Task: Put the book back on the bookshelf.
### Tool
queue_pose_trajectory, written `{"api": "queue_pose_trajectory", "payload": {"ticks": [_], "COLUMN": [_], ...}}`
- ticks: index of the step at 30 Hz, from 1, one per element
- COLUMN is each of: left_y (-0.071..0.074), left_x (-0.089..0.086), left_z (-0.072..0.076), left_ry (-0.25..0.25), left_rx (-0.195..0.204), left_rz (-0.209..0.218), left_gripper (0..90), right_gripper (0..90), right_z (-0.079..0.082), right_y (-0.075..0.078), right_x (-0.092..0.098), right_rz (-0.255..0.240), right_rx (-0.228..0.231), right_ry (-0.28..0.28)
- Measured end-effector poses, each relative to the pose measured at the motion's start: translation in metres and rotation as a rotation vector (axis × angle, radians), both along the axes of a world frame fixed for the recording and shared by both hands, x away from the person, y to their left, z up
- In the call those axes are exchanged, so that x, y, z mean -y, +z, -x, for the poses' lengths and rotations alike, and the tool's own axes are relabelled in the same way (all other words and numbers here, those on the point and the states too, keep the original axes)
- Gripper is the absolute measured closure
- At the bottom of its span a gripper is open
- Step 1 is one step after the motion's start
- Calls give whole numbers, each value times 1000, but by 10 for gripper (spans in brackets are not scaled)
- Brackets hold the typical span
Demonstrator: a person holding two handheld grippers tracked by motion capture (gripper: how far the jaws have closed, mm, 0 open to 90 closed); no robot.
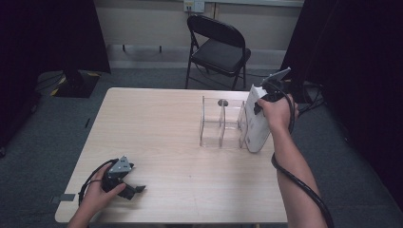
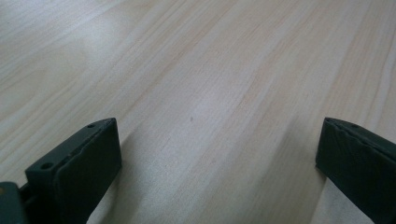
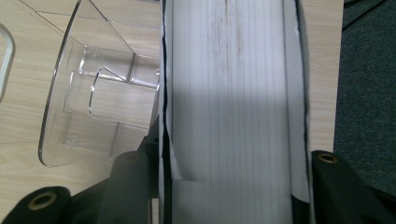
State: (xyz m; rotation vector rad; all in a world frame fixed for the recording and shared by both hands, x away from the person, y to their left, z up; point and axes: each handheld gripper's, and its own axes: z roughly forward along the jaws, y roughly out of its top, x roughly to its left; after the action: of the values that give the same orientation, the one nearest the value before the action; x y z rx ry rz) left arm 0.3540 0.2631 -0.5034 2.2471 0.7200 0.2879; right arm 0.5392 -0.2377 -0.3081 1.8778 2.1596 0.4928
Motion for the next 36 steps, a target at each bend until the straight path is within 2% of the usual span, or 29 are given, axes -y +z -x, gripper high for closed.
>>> {"api": "queue_pose_trajectory", "payload": {"ticks": [5,10,17,19,33,36], "left_y": [0,0,0,0,0,0], "left_x": [0,0,0,0,0,0], "left_z": [0,0,0,0,0,0], "left_ry": [0,1,1,0,2,2], "left_rx": [2,4,5,5,3,2], "left_rz": [-2,-2,-4,-3,-2,-3], "left_gripper": [0,0,0,0,0,0], "right_gripper": [509,489,447,435,397,391], "right_z": [3,6,11,14,27,29], "right_y": [-2,-2,2,4,5,4], "right_x": [1,0,2,4,7,8], "right_rz": [-4,-3,13,-2,-13,-13], "right_rx": [26,34,9,10,-4,-25], "right_ry": [12,17,44,48,69,78]}}
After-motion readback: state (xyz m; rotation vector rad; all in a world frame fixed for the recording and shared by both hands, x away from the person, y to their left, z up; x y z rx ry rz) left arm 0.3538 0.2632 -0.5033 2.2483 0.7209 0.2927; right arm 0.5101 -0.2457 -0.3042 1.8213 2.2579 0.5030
